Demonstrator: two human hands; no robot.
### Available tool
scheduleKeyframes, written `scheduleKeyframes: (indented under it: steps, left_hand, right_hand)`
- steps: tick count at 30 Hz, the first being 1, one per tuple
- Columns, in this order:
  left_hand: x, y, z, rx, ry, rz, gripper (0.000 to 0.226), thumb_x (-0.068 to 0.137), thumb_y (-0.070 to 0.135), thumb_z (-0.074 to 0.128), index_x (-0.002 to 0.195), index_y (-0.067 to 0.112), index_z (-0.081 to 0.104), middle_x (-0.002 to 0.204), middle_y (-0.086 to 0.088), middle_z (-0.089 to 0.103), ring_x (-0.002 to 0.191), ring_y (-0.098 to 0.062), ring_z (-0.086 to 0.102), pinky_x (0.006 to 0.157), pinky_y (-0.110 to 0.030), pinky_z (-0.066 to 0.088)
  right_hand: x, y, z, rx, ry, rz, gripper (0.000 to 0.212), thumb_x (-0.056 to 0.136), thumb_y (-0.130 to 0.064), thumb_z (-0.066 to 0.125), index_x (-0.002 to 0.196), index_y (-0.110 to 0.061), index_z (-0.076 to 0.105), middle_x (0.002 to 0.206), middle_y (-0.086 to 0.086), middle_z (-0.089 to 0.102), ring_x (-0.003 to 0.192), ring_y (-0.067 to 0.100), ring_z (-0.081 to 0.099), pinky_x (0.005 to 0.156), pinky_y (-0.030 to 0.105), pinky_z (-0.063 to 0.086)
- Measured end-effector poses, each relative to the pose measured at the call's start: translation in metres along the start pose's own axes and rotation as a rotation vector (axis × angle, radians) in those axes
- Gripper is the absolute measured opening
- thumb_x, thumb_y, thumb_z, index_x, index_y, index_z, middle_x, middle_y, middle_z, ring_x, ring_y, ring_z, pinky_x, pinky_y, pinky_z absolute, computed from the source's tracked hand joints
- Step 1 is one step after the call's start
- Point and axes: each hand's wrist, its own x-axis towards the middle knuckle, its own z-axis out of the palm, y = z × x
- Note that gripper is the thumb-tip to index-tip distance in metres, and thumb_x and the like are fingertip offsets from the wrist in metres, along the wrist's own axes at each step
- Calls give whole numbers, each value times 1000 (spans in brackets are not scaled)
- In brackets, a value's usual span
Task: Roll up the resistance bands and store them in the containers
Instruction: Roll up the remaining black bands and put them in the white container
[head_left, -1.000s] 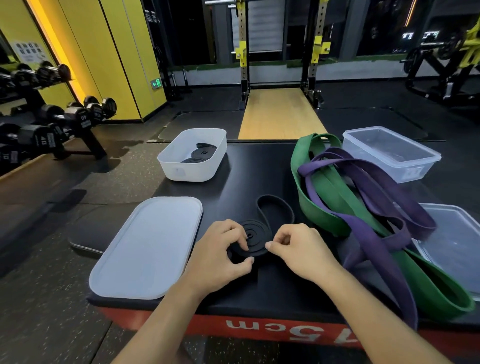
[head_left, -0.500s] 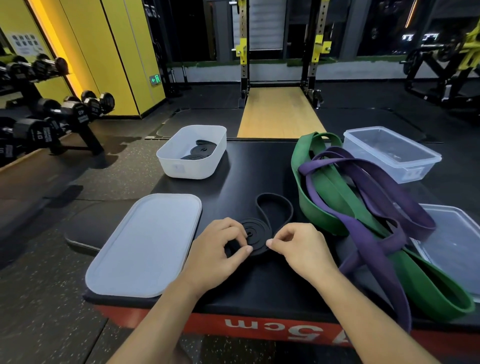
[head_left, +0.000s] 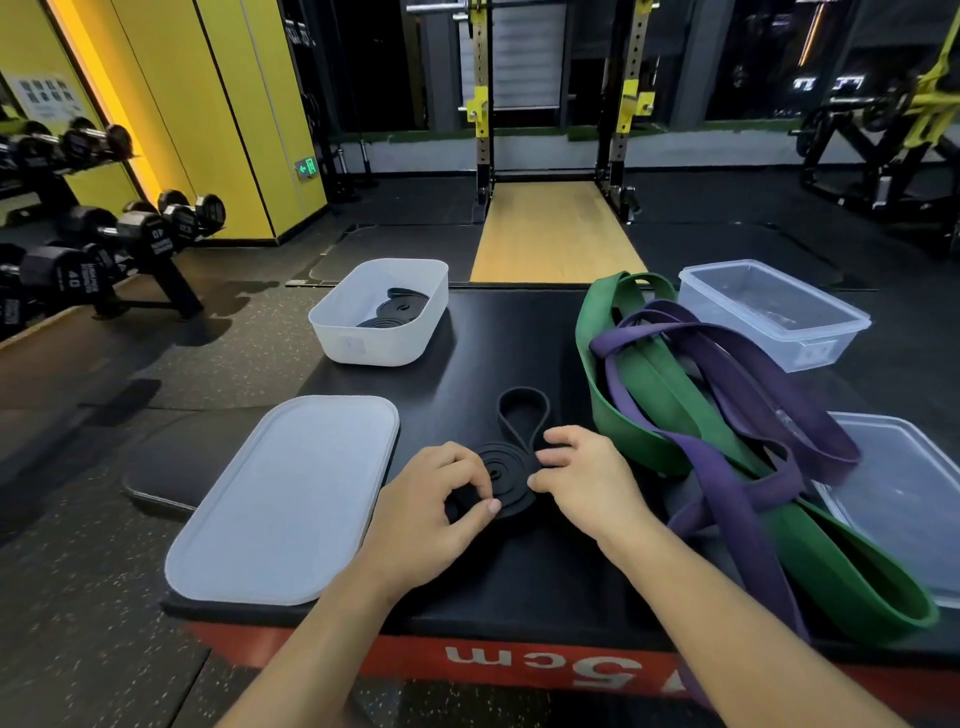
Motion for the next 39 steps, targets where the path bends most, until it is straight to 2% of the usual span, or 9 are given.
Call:
scheduleKeyframes:
  steps: [4, 9, 13, 17, 20, 26, 31, 34, 39]
  left_hand:
    - [0, 0, 0, -19, 4, -11, 14, 88, 34, 73, 83, 35, 61, 105, 22, 63, 108, -7, 58, 89, -31, 48]
    - [1, -1, -1, -48, 5, -36, 12, 87, 35, 72, 81, 36, 62, 106, 22, 64, 110, -6, 58, 91, -34, 49]
    - [2, 0, -1, -94, -1, -42, 8, 85, 34, 72, 84, 36, 64, 108, 19, 65, 111, -9, 60, 94, -39, 50]
    - [3, 0, -1, -167, -14, -71, 10, 85, 30, 75, 89, 36, 67, 115, 19, 61, 120, -9, 59, 101, -44, 51]
    - [3, 0, 0, -188, -31, -64, 22, 88, 13, 78, 91, 32, 69, 116, 20, 59, 125, -8, 57, 106, -44, 48]
    - [3, 0, 1, -222, -37, -61, 25, 88, 5, 76, 95, 28, 70, 118, 18, 57, 127, -7, 54, 109, -38, 45]
    - [4, 1, 0, -235, -75, -76, 25, 88, 14, 69, 100, 34, 62, 120, 19, 52, 129, -13, 51, 107, -44, 45]
    - [3, 1, -1, -226, -103, -96, 24, 88, 19, 62, 103, 35, 54, 124, 18, 49, 124, -12, 52, 105, -52, 47]
    - [5, 0, -1, -228, -125, -100, 28, 88, 18, 58, 108, 34, 48, 129, 18, 41, 125, -11, 49, 112, -50, 43]
  right_hand:
    - [-2, -6, 3, -205, -21, -87, 56, 89, -17, 70, 144, -21, 58, 133, -5, 67, 118, 13, 63, 93, 20, 43]
    - [-3, -5, 7, -289, -70, -137, 56, 94, -23, 64, 148, -20, 54, 138, -2, 58, 122, 16, 57, 103, 27, 43]
    - [3, -4, 10, -338, -60, -129, 57, 89, -36, 66, 144, -26, 57, 133, -5, 59, 121, 18, 57, 113, 42, 36]
    - [6, -3, 10, -363, -42, -128, 58, 87, -42, 66, 143, -28, 58, 134, -6, 59, 125, 17, 56, 113, 40, 32]
    - [7, -4, 9, -373, -48, -118, 60, 87, -45, 65, 144, -28, 57, 139, -3, 56, 131, 18, 52, 114, 39, 30]
    - [7, -5, 10, -466, -47, -157, 40, 89, -47, 58, 124, -30, 68, 123, 0, 58, 121, 23, 54, 107, 40, 28]
    - [11, -2, 11, -386, -58, -140, 47, 74, -58, 49, 107, -32, 69, 111, -6, 54, 107, 20, 57, 106, 39, 31]
    - [14, 1, 12, -436, -25, -167, 35, 90, -53, 58, 115, -30, 69, 116, -5, 56, 111, 20, 57, 105, 40, 32]
    - [19, -6, 15, -593, -82, -188, 42, 103, -40, 43, 140, -28, 58, 139, 3, 49, 130, 27, 46, 109, 46, 29]
